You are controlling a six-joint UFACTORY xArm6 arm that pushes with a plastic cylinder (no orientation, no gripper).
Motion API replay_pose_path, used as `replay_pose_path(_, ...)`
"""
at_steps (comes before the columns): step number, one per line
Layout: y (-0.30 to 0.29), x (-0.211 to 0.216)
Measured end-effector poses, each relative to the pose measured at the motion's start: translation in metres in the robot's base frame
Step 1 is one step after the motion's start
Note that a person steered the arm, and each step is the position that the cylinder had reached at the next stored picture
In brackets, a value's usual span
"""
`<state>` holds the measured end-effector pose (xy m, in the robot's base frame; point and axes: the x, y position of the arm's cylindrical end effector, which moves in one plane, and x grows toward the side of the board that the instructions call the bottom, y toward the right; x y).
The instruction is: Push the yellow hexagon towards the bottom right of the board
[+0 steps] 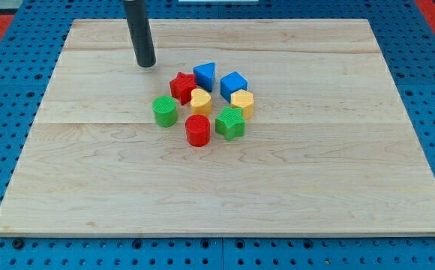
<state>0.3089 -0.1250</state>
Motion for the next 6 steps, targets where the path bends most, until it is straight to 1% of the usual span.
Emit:
replay_pose_path(1,0.005,0.001)
replay_pose_path(2,0.081,0.005)
replay_pose_path(3,0.125,0.018)
replay_pose_path(4,0.114,0.042)
replay_pose_path(5,0.151,0.053)
replay_pose_path(6,0.16,0.079)
